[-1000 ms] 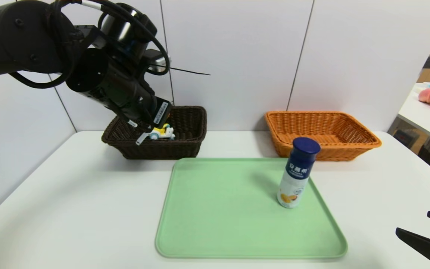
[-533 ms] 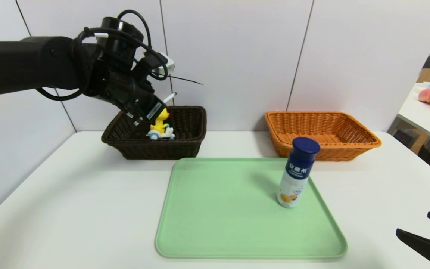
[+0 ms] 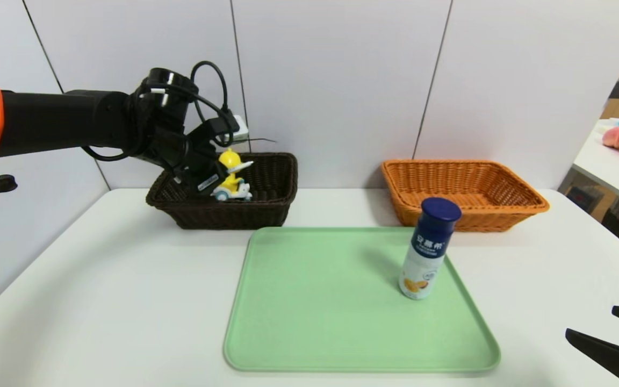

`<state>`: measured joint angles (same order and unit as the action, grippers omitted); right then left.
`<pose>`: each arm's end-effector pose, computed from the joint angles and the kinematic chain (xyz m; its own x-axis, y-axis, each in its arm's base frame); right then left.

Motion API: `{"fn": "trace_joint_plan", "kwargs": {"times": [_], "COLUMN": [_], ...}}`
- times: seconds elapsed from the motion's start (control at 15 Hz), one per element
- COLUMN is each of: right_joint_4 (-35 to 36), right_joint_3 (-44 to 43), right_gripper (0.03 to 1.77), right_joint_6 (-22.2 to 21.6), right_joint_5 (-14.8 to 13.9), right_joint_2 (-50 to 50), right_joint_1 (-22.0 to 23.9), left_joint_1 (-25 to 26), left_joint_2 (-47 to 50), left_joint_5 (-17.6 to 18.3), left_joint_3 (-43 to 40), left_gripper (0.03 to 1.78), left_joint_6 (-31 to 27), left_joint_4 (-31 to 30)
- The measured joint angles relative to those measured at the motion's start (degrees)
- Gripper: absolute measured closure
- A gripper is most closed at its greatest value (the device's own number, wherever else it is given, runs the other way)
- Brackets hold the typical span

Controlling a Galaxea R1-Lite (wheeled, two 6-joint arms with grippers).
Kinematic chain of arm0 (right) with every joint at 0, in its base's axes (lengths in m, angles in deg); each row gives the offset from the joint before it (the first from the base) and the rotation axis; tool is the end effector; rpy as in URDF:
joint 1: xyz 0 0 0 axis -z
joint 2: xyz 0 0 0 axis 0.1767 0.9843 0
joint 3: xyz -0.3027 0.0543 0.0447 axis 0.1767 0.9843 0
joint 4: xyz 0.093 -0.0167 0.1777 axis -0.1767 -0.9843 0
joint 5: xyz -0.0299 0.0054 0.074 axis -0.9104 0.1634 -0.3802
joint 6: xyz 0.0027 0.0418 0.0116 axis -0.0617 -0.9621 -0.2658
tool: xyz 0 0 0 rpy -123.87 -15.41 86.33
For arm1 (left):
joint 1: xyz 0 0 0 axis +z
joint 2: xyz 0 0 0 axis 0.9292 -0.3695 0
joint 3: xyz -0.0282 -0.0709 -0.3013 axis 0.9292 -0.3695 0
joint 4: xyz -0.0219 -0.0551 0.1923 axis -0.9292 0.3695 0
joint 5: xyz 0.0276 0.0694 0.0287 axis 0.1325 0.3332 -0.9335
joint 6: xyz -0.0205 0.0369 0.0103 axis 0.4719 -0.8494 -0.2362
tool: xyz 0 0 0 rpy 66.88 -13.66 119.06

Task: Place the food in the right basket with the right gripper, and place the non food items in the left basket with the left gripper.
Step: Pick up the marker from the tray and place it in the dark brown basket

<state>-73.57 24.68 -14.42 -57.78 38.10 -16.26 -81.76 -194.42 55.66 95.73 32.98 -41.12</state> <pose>0.0963 0.0219 0.1725 0.8469 0.3594 -0.3920 -0.3178 0.9330 0.1688 0.4335 -0.1090 0.2291 0.7478 -0.3016 -0.5914 0.6522 0.5000 0.5698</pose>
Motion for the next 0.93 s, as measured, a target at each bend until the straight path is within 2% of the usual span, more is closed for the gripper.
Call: {"fn": "trace_joint_plan", "kwargs": {"times": [0.27,0.8,0.93], "right_joint_4": [-0.02,-0.02,-0.02], "right_joint_3": [0.00,0.02,0.02], "right_gripper": [0.09,0.09,0.09], "right_joint_6": [0.02,0.13,0.02], "right_joint_5": [0.07,0.18,0.11], "right_joint_2": [0.35,0.44,0.41], "right_joint_1": [0.16,0.49,0.49], "left_joint_1": [1.68,1.74,1.73], "left_joint_2": [-2.68,-3.75,-3.75], "left_joint_5": [0.46,0.46,0.46], "left_joint_3": [2.15,2.97,3.13], "left_gripper": [1.75,1.75,1.42], "left_joint_6": [-0.48,0.29,2.23], "left_joint_4": [-0.18,-0.11,-0.18]}}
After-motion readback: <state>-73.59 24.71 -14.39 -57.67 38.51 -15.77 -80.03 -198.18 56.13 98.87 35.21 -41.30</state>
